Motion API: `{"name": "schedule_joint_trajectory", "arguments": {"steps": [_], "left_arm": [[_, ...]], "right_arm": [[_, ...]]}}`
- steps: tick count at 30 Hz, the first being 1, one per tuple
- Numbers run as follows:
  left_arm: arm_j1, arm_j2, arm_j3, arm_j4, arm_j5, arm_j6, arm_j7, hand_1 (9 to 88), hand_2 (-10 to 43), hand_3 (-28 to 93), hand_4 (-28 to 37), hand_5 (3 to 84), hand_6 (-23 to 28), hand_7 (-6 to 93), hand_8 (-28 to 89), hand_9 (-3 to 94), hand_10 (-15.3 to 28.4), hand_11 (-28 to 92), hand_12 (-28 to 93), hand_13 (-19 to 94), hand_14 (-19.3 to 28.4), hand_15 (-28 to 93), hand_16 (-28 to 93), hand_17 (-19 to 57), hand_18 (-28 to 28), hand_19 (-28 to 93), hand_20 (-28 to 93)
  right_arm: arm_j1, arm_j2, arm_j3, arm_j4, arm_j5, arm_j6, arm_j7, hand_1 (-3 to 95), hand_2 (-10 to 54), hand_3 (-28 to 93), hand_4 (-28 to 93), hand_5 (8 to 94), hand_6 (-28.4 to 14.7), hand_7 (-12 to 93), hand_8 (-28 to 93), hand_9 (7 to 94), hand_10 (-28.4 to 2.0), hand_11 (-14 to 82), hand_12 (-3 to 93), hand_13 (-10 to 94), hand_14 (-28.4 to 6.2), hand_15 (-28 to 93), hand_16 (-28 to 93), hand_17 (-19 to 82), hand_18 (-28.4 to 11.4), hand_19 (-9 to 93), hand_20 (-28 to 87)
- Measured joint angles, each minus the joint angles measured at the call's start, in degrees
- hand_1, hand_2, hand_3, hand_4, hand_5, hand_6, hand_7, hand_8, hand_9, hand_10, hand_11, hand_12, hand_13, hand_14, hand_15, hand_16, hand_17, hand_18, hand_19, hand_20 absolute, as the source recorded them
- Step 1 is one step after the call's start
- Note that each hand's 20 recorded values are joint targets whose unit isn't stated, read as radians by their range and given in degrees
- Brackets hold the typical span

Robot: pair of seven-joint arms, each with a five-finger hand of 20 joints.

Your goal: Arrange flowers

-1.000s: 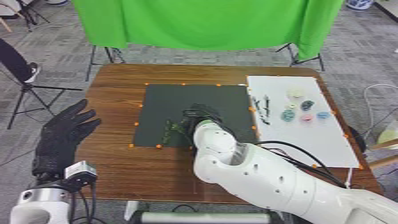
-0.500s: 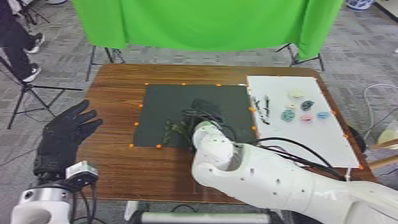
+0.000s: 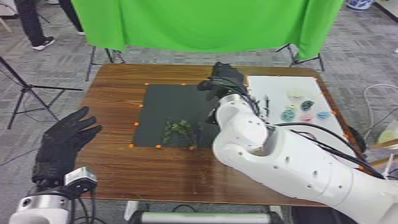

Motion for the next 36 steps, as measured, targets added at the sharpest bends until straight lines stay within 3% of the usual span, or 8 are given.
{"name": "schedule_joint_trajectory", "arguments": {"steps": [6,17,36], "left_arm": [[0.6,-0.26,-0.01,-0.27,0.0,0.24,0.05,24.9,6.1,83,-20.7,39.4,10.5,16.4,-11,35.4,19.5,28,9,27,26.5,54,-11,-9.2,22.6,61,1],[0.8,-0.46,0.04,-0.3,0.04,0.3,0.04,24.8,6.1,83,-20.7,39.5,10.5,16.3,-11,35.4,19.6,28,8,27,26.5,54,-11,-9.2,22.6,61,1],[-0.1,-0.59,0.52,-0.23,0.05,0.28,0.05,24.9,6.1,83,-20.8,39.6,10.6,16.3,-11,35.4,19.5,28,8,27,26.5,54,-11,-9.2,22.7,61,1]], "right_arm": [[-0.4,6.3,3.3,0.5,5.2,-3.8,1.1,29.3,-9.0,80,-24,62.4,-8.4,22,-13,70.8,-20.9,32.4,15.4,74,-10.9,77,15,42,-24.0,93,-4],[-1.3,15.0,3.4,4.9,7.2,-6.6,4.3,29.3,-8.9,80,-24,60.3,-8.6,21,-13,69.9,-21.0,31.3,16.0,73,-10.8,77,14,42,-24.1,93,-3],[-1.0,11.6,0.3,11.1,9.0,-10.2,4.6,28.7,-9.2,81,-25,60.5,-8.3,23,-14,69.0,-20.7,32.7,16.2,72,-11.0,77,14,41,-24.0,93,-4]]}}
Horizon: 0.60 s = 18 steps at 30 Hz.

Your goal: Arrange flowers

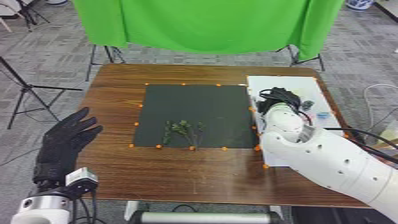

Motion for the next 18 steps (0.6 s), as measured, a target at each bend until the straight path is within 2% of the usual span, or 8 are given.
{"name": "schedule_joint_trajectory", "arguments": {"steps": [11,15,18], "left_arm": [[-0.3,0.02,0.07,0.09,0.0,-0.01,0.09,24.9,6.0,83,-20.8,39.6,10.6,16.3,-11,35.4,19.6,28,8,27,26.6,54,-12,-9.3,22.7,61,1],[-0.4,0.07,0.07,0.17,-0.02,-0.02,0.14,24.9,6.0,83,-20.7,39.5,10.6,16.3,-11,35.4,19.6,28,8,27,26.6,54,-12,-9.2,22.7,61,1],[-0.6,0.07,0.07,0.26,-0.02,-0.07,0.14,24.9,6.0,83,-20.9,39.5,10.6,16.3,-11,35.4,19.6,28,8,27,26.6,54,-12,-9.3,22.7,61,1]], "right_arm": [[0.1,-2.3,-0.3,2.0,0.0,-2.0,-0.3,29.8,-9.5,81,-25,62.6,-8.2,24,-13,68.8,-20.6,33.2,16.2,72,-11.0,77,14,41,-24.1,93,-4],[0.1,-2.8,-0.4,2.5,-0.2,-2.4,-0.8,32.0,-9.5,82,-26,65.1,-7.3,25,-14,70.0,-19.9,34.3,16.4,72,-10.8,77,14,41,-24.0,93,-4],[0.4,-3.3,-0.9,3.1,-0.6,-2.4,-1.1,34.9,-9.5,82,-26,68.8,-5.7,25,-14,74.0,-18.2,35.7,16.8,74,-9.9,77,14,41,-23.5,93,-4]]}}
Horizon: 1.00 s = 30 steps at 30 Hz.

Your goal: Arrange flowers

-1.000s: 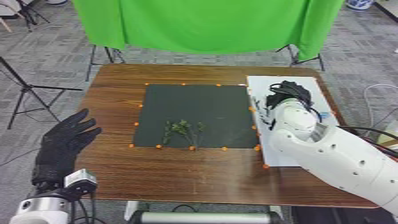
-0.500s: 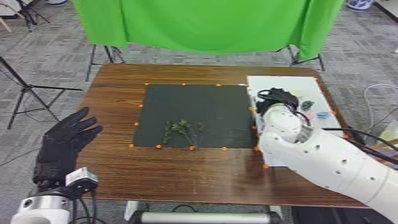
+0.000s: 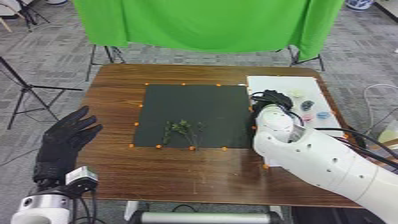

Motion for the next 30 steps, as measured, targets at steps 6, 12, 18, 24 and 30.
{"name": "schedule_joint_trajectory", "arguments": {"steps": [6,12,18,24,30], "left_arm": [[-0.5,0.05,-0.01,0.1,0.0,-0.1,-0.07,24.8,6.1,83,-20.9,39.5,10.5,16.5,-11,35.4,19.6,28,9,27,26.6,54,-12,-9.2,22.6,61,1],[-0.7,0.04,-0.02,0.17,0.02,-0.18,-0.12,24.9,6.1,83,-20.8,39.5,10.6,16.3,-11,35.4,19.5,28,8,27,26.5,54,-12,-9.2,22.7,61,1],[-0.7,0.04,-0.02,0.19,0.02,-0.18,-0.11,24.9,6.2,83,-21.0,39.5,10.6,16.3,-11,35.4,19.6,28,8,27,26.5,54,-12,-9.2,22.7,61,1],[-0.6,-0.02,0.0,0.19,0.02,-0.16,-0.13,24.9,6.3,83,-20.8,39.5,10.5,16.4,-11,35.4,19.6,28,8,27,26.5,54,-12,-9.3,22.7,61,1],[-0.3,-0.03,0.01,0.12,0.02,-0.11,-0.13,24.9,6.3,83,-20.8,39.5,10.6,16.3,-11,35.4,19.6,28,8,27,26.5,54,-12,-9.3,22.7,61,1]], "right_arm": [[0.8,-0.8,-0.5,1.3,-0.4,-0.1,-0.3,45.2,-9.5,77,-28,78.6,-4.3,25,3,84.8,-14.8,36.2,18.4,80,-7.4,72,15,43,-22.5,93,0],[0.7,-1.6,0.8,2.1,0.2,-0.5,-0.3,51.3,-9.5,78,-28,84.9,-2.3,25,6,91.5,-12.5,32.8,22.9,84,-6.3,70,17,45,-21.9,93,4],[0.7,-1.5,1.1,2.2,0.6,-0.2,-0.8,51.6,-9.5,80,-28,85.8,-2.5,27,9,92.6,-11.2,33.6,25.0,85,-5.7,71,18,46,-21.7,93,8],[1.0,-0.4,-1.3,2.2,-0.5,4.8,-1.1,51.1,-9.5,82,-28,86.8,-3.3,27,13,92.9,-11.1,37.7,23.9,86,-5.2,73,18,47,-22.2,93,13],[2.3,1.0,-5.2,2.2,-1.9,9.4,-0.7,50.3,-9.5,84,-28,87.9,-3.7,26,16,93.4,-11.4,40.6,22.3,87,-5.2,75,19,48,-22.5,93,18]]}}
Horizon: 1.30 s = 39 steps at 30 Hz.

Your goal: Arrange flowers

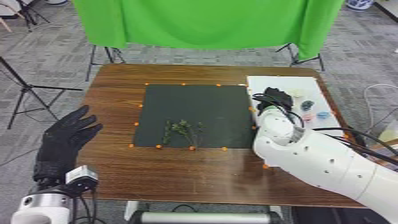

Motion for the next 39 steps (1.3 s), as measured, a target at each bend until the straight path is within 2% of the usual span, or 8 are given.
{"name": "schedule_joint_trajectory", "arguments": {"steps": [9,21,25,34,39], "left_arm": [[0.9,-0.06,-0.01,-0.17,-0.01,0.24,0.02,24.9,6.2,83,-20.8,39.5,10.6,16.4,-11,35.4,19.7,28,8,27,26.5,54,-12,-9.3,22.7,61,1],[2.2,0.07,-0.63,-1.01,-0.03,1.14,0.12,24.9,6.4,83,-20.9,39.5,10.5,16.3,-11,35.4,19.6,28,8,27,26.4,54,-12,-9.2,22.7,61,0],[2.8,0.17,-1.07,-1.42,-0.04,1.53,0.2,24.9,6.4,83,-20.9,39.5,10.5,16.4,-11,35.4,19.5,28,8,27,26.4,54,-12,-9.1,22.6,61,0],[3.1,0.44,-1.2,-1.53,-0.04,1.77,0.19,24.9,6.4,83,-20.8,39.5,10.5,16.3,-11,35.4,19.6,28,8,27,26.5,54,-12,-9.2,22.7,61,0],[3.2,0.44,-1.19,-1.55,-0.04,1.77,0.15,24.8,6.3,83,-20.7,39.5,10.5,16.4,-11,35.4,19.6,28,8,27,26.5,54,-12,-9.2,22.7,61,0]], "right_arm": [[1.7,2.1,-3.3,-0.6,-0.4,2.5,1.3,49.7,-9.5,86,-28,88.9,-3.8,25,17,93.7,-12.0,42.6,21.1,87,-5.1,76,19,48,-23.0,93,20],[4.8,3.7,-2.0,-3.2,-2.1,3.9,1.7,49.3,-9.5,86,-28,89.6,-3.9,25,19,93.7,-12.1,43.7,20.4,88,-5.4,76,19,49,-23.8,93,23],[3.1,2.6,2.9,-5.6,-2.9,3.0,1.1,49.2,-9.5,87,-28,89.8,-4.0,24,19,93.7,-12.2,44.0,20.2,88,-5.4,76,19,49,-23.9,93,23],[-2.4,-4.1,9.1,-11.4,-4.6,-2.8,-1.7,49.4,-9.5,86,-28,90.0,-4.0,24,19,93.7,-12.3,44.1,20.0,88,-5.7,76,19,49,-24.3,93,24],[-6.9,-7.4,10.1,-14.7,-5.7,-4.2,-2.8,49.3,-9.5,86,-28,90.2,-4.1,23,19,93.7,-12.4,44.3,19.8,88,-5.9,76,19,49,-24.4,93,24]]}}
